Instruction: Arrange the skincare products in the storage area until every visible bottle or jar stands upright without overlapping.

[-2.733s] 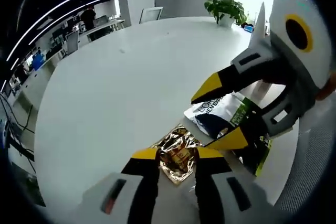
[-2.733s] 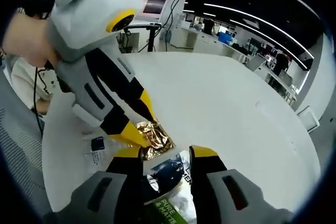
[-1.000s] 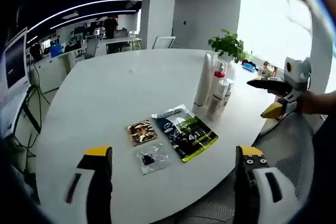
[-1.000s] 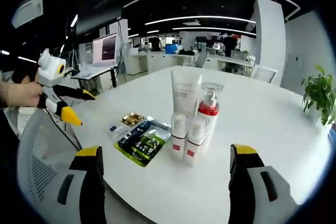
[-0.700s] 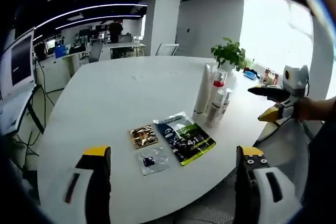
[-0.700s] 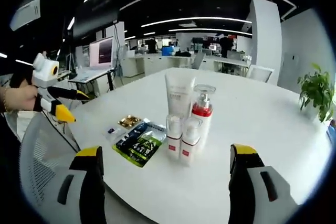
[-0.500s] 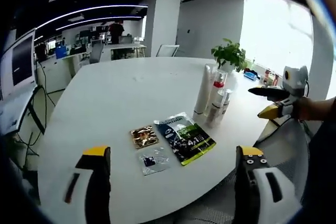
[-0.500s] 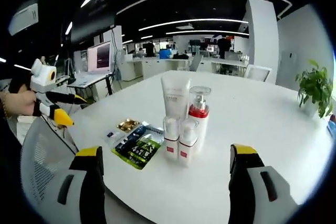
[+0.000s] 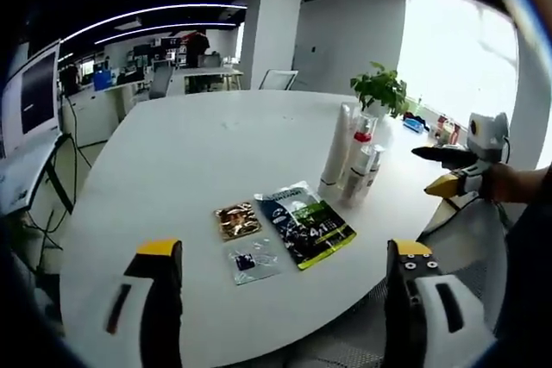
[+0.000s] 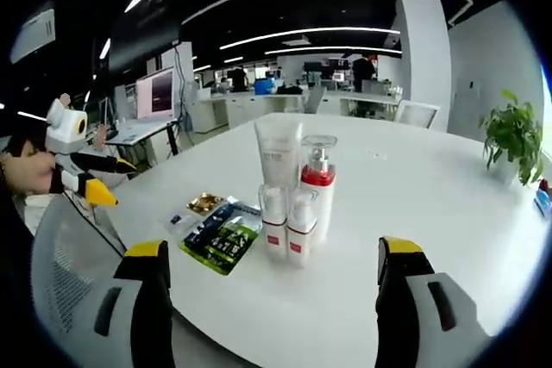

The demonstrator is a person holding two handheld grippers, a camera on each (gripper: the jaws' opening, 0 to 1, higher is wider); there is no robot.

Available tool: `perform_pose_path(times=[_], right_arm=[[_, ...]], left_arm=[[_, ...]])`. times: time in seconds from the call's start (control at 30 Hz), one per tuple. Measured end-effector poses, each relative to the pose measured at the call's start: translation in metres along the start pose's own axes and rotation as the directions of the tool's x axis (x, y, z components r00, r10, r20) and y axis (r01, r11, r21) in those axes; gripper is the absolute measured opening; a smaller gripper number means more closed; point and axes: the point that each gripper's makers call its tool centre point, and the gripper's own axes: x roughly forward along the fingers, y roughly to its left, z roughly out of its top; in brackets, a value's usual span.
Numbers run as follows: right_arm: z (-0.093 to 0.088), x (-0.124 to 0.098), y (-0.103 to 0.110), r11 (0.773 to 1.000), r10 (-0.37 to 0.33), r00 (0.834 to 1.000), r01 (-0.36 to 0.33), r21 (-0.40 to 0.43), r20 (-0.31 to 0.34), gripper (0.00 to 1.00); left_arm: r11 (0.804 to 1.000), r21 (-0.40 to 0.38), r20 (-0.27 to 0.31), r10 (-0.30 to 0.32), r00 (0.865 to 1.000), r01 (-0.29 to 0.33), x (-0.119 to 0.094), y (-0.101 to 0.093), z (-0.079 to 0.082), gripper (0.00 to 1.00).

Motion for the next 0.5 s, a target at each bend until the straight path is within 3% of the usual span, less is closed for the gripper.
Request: perform_pose_path(times=[0.5], right_arm=[[-0.0073, 0.0015, 0.0043, 0.999, 0.009, 0.999, -0.01, -0.037, -0.038, 0.98]], left_arm=[[1.0, -0.004, -0.004, 0.002, 1.0, -0.002, 0.0007, 0.0017, -0.002, 0.97]])
